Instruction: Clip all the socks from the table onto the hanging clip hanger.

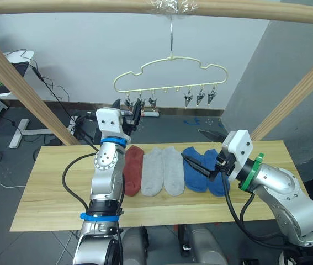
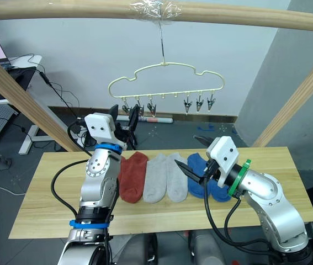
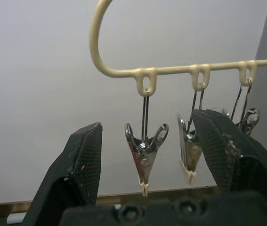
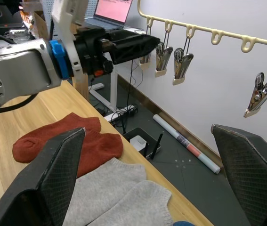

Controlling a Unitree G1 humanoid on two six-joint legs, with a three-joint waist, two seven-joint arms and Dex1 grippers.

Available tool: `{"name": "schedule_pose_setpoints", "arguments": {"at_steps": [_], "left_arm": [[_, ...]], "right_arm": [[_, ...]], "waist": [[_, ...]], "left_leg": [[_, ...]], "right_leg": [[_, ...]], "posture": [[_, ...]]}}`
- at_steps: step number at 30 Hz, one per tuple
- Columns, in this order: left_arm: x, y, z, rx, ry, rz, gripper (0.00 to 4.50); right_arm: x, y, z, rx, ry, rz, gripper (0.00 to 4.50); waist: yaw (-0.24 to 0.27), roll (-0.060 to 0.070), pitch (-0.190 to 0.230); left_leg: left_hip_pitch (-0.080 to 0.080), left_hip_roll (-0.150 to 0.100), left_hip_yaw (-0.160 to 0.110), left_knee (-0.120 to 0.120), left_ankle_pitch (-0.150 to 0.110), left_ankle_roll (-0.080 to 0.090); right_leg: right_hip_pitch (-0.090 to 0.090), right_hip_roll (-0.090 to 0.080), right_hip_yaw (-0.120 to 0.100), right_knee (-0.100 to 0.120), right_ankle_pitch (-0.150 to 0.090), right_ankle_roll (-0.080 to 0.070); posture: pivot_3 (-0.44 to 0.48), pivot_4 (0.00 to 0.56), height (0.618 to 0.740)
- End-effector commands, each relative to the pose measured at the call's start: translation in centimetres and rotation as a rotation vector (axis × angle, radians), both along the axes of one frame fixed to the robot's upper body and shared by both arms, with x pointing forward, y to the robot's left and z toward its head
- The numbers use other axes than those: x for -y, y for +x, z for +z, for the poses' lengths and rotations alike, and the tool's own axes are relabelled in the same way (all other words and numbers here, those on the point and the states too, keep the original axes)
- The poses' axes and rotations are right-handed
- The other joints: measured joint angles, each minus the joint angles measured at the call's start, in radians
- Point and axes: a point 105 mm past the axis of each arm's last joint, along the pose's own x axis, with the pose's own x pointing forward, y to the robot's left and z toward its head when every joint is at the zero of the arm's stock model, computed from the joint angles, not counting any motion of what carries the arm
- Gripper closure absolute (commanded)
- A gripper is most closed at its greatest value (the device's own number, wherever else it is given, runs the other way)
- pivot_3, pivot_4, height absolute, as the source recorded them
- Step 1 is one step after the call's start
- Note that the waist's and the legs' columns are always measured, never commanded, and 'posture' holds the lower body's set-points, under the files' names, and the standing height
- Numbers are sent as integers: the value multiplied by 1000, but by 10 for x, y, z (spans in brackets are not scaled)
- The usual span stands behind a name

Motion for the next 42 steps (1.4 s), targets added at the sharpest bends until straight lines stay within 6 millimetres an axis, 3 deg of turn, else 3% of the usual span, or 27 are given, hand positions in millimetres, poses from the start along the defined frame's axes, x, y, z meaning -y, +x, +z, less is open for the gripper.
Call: {"name": "schedule_pose_setpoints", "arguments": {"at_steps": [1,20,24,30,32,36,42], "left_arm": [[-3,-2,6,14,36,40,1162],[3,13,18,31,44,68,1162],[4,12,20,40,44,61,1975],[6,11,24,56,53,57,3758],[5,10,25,62,59,61,4145],[3,8,26,65,85,66,4212],[0,0,27,74,139,62,4212]], "right_arm": [[-4,-7,15,52,28,36,0],[-3,-2,19,50,43,26,0],[-3,-3,19,48,45,22,0],[-2,-3,18,45,46,20,0],[-1,-3,15,38,41,19,0],[7,2,-2,0,-11,-37,0],[36,17,-33,-74,-45,-220,0]], "waist": [[-1,0,0],[-2,-1,3],[-2,-1,3],[-2,-1,3],[-1,-1,3],[-1,-1,3],[1,0,3]], "left_leg": [[0,0,0,0,0,0],[-3,0,0,-1,0,-1],[-4,0,0,-1,0,-1],[-9,0,0,0,0,-1],[-10,0,0,0,0,-1],[-11,0,-1,0,0,-1],[-12,0,-1,0,0,-1]], "right_leg": [[0,0,0,0,0,0],[-3,0,0,-2,0,1],[-4,0,0,-2,0,1],[-9,0,0,-1,0,1],[-10,0,0,-1,0,1],[-10,0,-1,-1,0,1],[-10,0,-1,-1,0,1]], "posture": [[-194,270,740],[-192,274,740],[-192,275,740],[-189,277,740],[-188,277,740],[-185,278,740],[-167,281,740]]}}
